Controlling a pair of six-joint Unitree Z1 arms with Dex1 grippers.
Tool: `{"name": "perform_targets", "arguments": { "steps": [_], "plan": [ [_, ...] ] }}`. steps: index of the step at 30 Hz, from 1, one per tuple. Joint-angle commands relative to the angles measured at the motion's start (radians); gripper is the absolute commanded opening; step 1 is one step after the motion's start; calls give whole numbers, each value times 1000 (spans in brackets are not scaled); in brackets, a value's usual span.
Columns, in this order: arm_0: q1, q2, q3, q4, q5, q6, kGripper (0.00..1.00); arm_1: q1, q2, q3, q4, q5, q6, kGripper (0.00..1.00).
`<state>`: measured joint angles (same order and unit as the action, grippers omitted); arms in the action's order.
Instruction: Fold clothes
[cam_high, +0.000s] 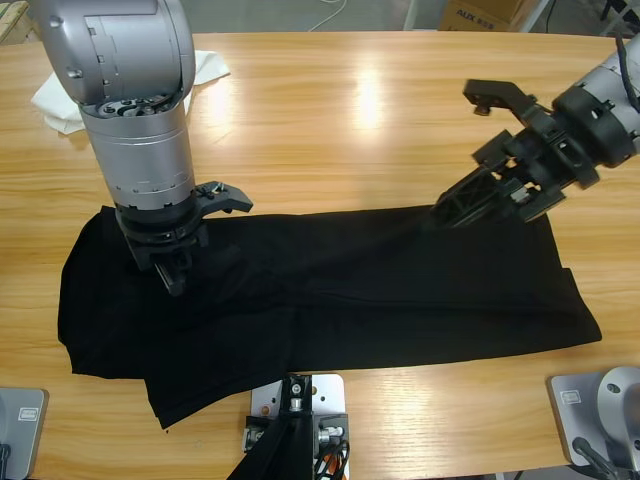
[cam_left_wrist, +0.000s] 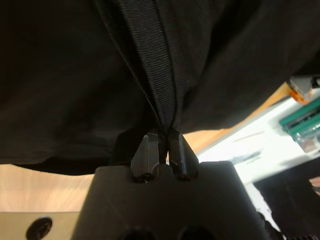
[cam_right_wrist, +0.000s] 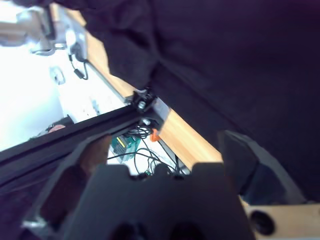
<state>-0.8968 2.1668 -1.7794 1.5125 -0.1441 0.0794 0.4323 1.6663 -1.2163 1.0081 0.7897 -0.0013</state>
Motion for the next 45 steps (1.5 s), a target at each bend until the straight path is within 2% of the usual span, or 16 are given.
{"name": "perform_targets", "arguments": {
  "steps": [1,11,24,33,39,45],
  "plan": [
    [-7,39,-15,62,103,-128,0,20,-77,84,-96,3,-11,840],
    [-9,58,-4,13,199,-177,0,20,-82,187,-165,8,-8,843],
    [-54,119,-8,-27,168,-156,0,20,-73,214,-180,9,-5,862],
    [-46,158,-7,-26,278,-241,0,20,-91,246,-180,6,-5,876],
    [-48,76,-57,-28,429,-301,0,19,-80,251,-193,2,-5,876],
    [-51,42,-56,-41,453,-295,0,19,-64,253,-206,6,-5,881]
  ]
}}
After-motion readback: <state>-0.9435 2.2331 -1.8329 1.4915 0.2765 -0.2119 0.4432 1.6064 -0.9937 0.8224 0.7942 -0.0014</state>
